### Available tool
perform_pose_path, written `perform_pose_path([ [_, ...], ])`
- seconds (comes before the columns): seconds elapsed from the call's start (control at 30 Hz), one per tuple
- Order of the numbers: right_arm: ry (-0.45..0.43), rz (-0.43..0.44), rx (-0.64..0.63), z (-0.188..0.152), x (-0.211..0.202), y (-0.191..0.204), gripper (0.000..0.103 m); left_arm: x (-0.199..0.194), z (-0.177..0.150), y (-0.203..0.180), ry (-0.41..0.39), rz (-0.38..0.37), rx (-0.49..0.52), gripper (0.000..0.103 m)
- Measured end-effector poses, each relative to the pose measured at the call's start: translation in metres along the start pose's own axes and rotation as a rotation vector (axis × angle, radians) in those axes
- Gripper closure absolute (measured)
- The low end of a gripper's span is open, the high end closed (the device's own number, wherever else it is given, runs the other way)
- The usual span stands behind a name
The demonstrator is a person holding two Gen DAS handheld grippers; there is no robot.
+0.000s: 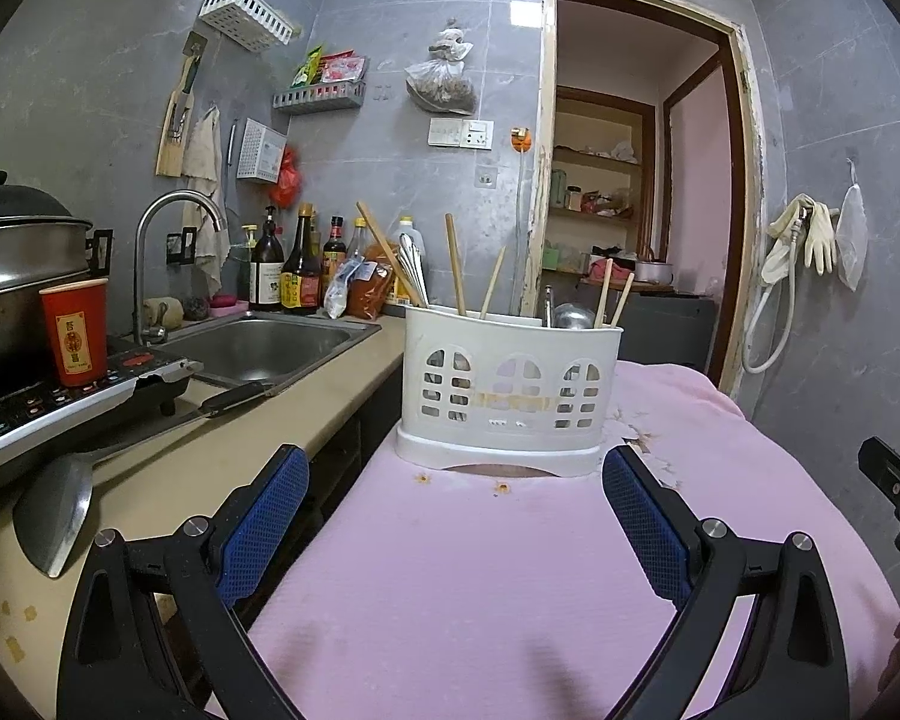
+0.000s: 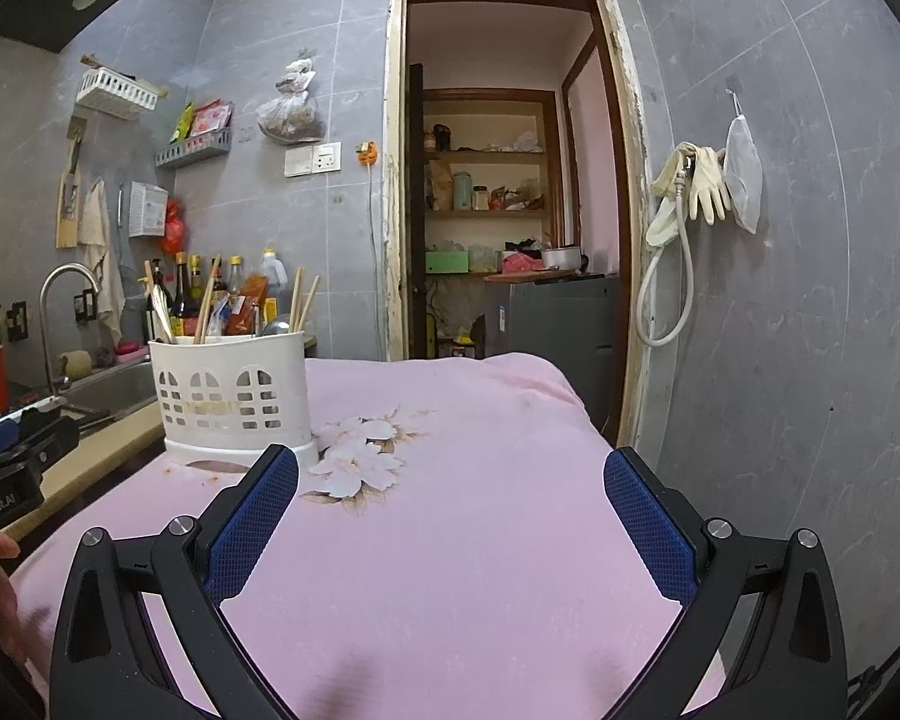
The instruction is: Organize utensils
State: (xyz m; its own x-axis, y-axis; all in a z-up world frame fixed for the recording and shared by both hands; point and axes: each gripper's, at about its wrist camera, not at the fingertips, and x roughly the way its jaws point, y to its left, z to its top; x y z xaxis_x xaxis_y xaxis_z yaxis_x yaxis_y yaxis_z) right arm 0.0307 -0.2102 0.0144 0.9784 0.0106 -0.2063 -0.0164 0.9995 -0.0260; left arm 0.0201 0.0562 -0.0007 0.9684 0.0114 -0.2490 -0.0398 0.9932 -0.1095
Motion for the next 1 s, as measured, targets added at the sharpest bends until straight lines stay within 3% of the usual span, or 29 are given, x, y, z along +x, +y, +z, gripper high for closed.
perform_pose_path([
  [1.0, 0.002, 0.001, 0.004, 0.0004, -0.0013, 0.0001, 0.000, -0.0016, 0.0001, -0.0025, 0.000, -0.009, 0.014, 0.007],
])
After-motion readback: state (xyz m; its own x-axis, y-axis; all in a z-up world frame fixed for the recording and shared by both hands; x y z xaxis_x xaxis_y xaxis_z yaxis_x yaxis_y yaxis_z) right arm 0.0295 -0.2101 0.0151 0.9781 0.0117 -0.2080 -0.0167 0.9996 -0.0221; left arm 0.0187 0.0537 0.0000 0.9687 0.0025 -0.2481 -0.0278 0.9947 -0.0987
